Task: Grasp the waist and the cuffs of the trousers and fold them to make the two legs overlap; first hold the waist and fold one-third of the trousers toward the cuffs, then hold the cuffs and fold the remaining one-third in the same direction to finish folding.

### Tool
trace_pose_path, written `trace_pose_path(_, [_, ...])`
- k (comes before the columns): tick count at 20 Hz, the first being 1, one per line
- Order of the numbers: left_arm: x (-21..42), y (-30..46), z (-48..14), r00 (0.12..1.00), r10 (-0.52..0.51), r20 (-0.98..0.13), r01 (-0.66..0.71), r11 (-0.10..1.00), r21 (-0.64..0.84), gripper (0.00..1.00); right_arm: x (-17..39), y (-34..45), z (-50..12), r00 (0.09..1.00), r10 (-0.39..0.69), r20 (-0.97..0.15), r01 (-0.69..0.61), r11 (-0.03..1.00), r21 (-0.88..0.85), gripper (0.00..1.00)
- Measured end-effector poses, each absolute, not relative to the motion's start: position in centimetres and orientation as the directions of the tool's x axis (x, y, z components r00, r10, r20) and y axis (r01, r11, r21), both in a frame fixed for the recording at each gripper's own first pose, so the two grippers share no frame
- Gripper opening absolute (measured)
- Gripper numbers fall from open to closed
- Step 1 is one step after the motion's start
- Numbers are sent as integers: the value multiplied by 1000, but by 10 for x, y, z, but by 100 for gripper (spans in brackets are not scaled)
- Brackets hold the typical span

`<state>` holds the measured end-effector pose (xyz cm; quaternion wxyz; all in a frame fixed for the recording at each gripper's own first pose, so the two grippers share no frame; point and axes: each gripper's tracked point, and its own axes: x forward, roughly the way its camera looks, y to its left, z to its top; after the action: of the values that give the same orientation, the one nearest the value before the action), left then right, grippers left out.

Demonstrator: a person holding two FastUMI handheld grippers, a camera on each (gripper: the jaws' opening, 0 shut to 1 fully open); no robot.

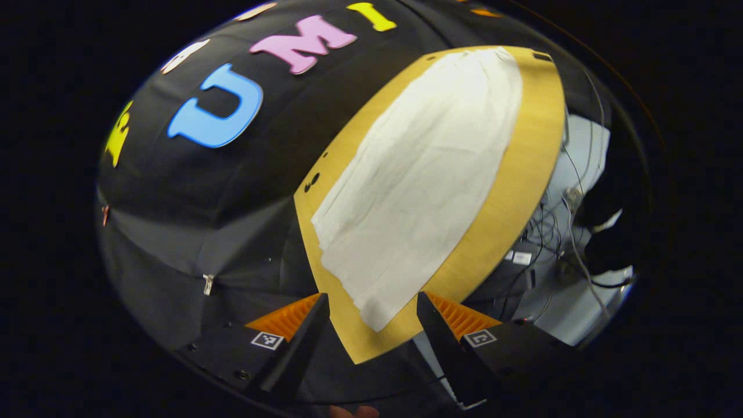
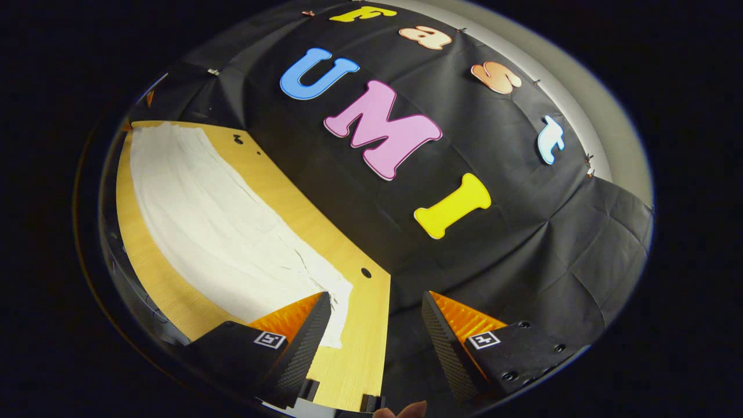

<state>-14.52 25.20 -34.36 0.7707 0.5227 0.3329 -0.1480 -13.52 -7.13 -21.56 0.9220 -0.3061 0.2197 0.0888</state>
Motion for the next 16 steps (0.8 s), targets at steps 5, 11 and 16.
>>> trace_pose_path(5, [-136, 266, -381, 669, 110, -735, 687, 284, 668, 96, -159, -89, -240, 850, -24, -526, -308, 787, -534, 97])
trace_pose_path(11, [-112, 266, -395, 609, 114, -785, 764, 182, 619, 95, -161, -95, -243, 844, -47, -534, -304, 779, -548, 97])
trace_pose_path(16, [-75, 262, -402, 610, 114, -784, 782, 72, 619, 92, -161, -105, -263, 826, -38, -562, -361, 730, -580, 97])
